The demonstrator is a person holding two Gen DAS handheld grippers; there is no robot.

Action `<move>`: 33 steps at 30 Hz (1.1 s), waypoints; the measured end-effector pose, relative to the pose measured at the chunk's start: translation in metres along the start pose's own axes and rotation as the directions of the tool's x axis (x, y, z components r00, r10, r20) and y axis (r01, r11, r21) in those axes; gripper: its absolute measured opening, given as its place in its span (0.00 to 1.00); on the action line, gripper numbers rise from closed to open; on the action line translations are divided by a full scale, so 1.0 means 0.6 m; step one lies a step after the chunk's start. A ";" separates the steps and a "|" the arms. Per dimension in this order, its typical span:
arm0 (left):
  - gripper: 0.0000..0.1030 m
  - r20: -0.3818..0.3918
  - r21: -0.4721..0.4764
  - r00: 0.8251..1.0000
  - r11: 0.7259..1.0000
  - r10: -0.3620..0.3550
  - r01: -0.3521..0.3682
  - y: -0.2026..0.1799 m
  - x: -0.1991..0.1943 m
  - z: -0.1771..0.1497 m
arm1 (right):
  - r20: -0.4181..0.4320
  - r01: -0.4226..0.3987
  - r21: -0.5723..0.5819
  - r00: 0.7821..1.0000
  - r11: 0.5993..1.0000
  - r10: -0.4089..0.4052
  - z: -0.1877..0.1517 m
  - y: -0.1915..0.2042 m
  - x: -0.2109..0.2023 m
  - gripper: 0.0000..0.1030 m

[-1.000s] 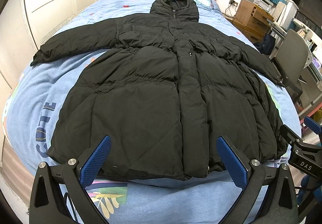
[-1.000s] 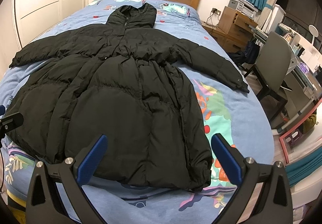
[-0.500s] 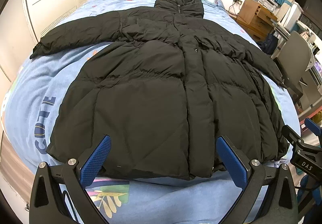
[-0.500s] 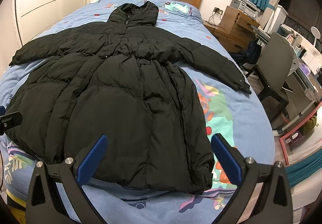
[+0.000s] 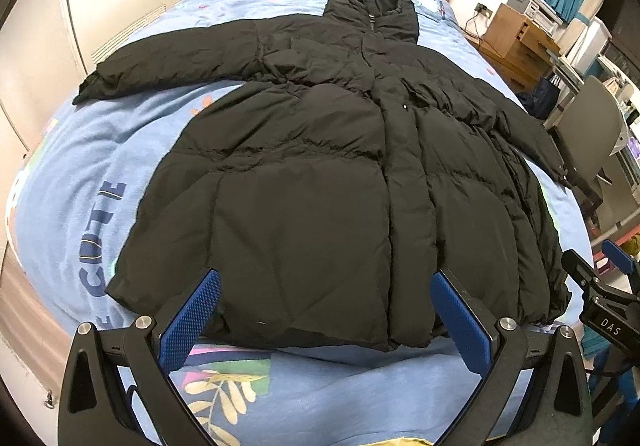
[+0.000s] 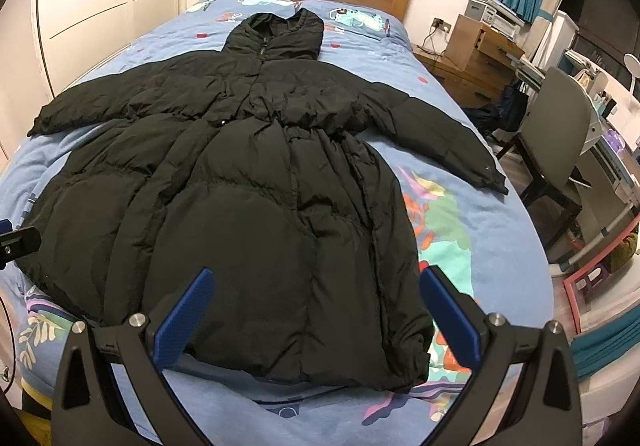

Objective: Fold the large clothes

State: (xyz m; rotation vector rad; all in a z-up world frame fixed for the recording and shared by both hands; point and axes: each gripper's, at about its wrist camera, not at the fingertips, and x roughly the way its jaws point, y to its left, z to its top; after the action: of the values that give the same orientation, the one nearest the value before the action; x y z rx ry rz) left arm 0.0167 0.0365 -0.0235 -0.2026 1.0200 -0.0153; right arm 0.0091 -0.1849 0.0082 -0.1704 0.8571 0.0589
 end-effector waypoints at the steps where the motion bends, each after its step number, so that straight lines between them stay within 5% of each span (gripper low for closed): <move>1: 0.99 0.004 0.000 1.000 1.000 0.003 -0.003 0.001 -0.003 0.000 | 0.002 -0.006 0.000 1.000 1.000 0.006 0.000 0.000 -0.001 1.00; 8: 0.99 0.055 -0.012 0.996 0.997 0.075 -0.074 0.006 -0.021 0.004 | 0.014 -0.031 0.010 0.999 0.999 0.030 0.004 -0.009 -0.005 1.00; 24: 0.99 0.033 -0.034 0.999 0.999 0.010 -0.009 0.027 -0.027 0.028 | 0.011 -0.078 0.046 0.997 0.996 0.077 0.026 -0.026 0.005 1.00; 33: 0.99 0.132 -0.054 0.980 0.988 0.149 -0.143 0.065 -0.048 0.111 | -0.016 -0.135 0.141 0.990 0.981 0.139 0.055 -0.074 0.049 1.00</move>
State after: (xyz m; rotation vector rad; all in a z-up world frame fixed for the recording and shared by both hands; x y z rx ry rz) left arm 0.0550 0.0886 0.0278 -0.1662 0.8973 0.1525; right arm 0.0583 -0.2234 0.0125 0.0197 0.8945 0.1257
